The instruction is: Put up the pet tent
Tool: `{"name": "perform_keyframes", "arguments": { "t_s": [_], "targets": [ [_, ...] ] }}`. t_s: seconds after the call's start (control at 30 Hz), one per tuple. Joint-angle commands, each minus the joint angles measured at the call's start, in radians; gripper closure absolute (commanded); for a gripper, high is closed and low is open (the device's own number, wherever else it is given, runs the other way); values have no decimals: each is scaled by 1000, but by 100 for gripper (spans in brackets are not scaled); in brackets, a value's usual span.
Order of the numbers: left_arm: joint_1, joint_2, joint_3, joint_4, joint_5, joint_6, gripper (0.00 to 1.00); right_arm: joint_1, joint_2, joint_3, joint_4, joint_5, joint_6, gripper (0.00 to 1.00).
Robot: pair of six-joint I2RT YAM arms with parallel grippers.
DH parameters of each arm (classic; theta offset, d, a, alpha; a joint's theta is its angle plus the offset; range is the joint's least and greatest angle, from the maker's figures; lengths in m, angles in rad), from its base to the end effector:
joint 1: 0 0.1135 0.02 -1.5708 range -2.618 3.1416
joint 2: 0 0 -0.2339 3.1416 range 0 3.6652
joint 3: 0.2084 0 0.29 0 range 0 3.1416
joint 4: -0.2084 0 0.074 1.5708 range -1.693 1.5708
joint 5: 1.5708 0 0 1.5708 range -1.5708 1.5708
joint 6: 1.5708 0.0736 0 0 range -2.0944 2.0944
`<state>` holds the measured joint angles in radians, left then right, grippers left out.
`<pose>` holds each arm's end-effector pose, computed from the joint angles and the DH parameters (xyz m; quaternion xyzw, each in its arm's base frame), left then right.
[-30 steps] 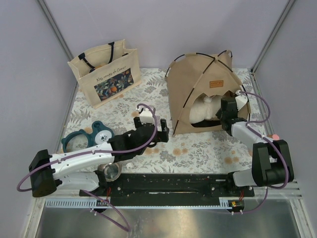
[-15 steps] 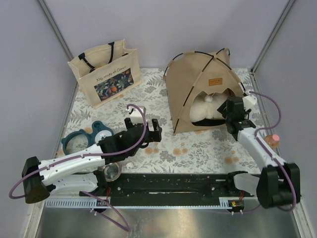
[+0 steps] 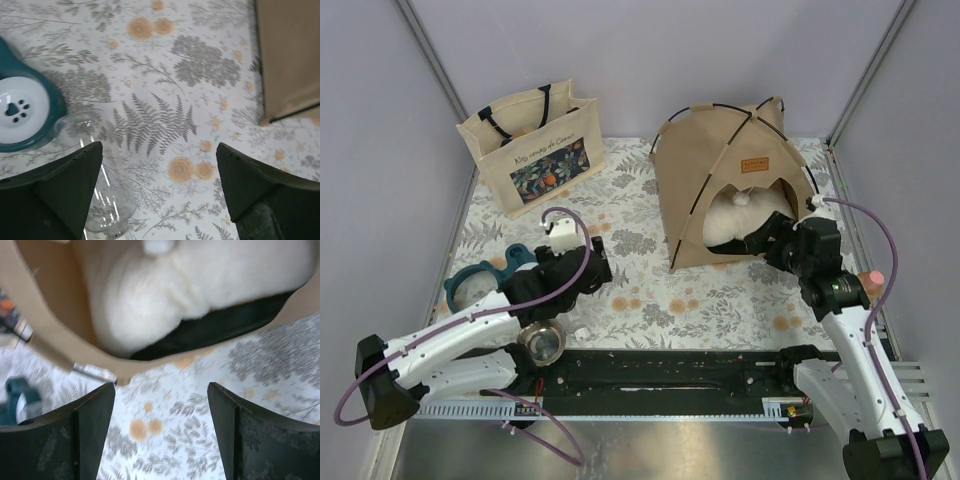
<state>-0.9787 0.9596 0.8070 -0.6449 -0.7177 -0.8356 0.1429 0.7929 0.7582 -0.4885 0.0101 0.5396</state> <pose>0.1885 -0.1935 0.2286 -0.0701 0.8744 -0.0778 0.4737 0.2667 0.0376 0.2565 0.1731 0.8484 0.1633 0.4728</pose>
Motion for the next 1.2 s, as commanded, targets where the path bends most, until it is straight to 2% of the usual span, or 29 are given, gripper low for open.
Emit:
{"name": "perform_keyframes", "arguments": {
  "t_s": [0.0, 0.2, 0.33, 0.5, 0.7, 0.97, 1.17],
  "targets": [
    [125, -53, -28, -111, -19, -97, 1, -2, -87, -31, -62, -284, -24, 17],
    [398, -61, -114, -35, 98, -54, 1, 10, -113, -74, 5, -488, 9, 20],
    [592, 0, -114, 20, 165, -8, 1, 29, -119, -100, 71, -532, 31, 20],
    [710, 80, -108, 138, 233, 39, 1, 72, -60, -103, 103, -539, 28, 20],
    [753, 226, -101, 254, 288, 62, 7, 158, -20, -131, 134, -516, 40, 20],
    [781, 422, -14, 314, 294, 99, 35, 207, -4, -163, 166, -515, 69, 21],
    [785, 502, 21, 335, 333, 112, 55, 218, 22, -158, 165, -518, 59, 21]
  ]
}}
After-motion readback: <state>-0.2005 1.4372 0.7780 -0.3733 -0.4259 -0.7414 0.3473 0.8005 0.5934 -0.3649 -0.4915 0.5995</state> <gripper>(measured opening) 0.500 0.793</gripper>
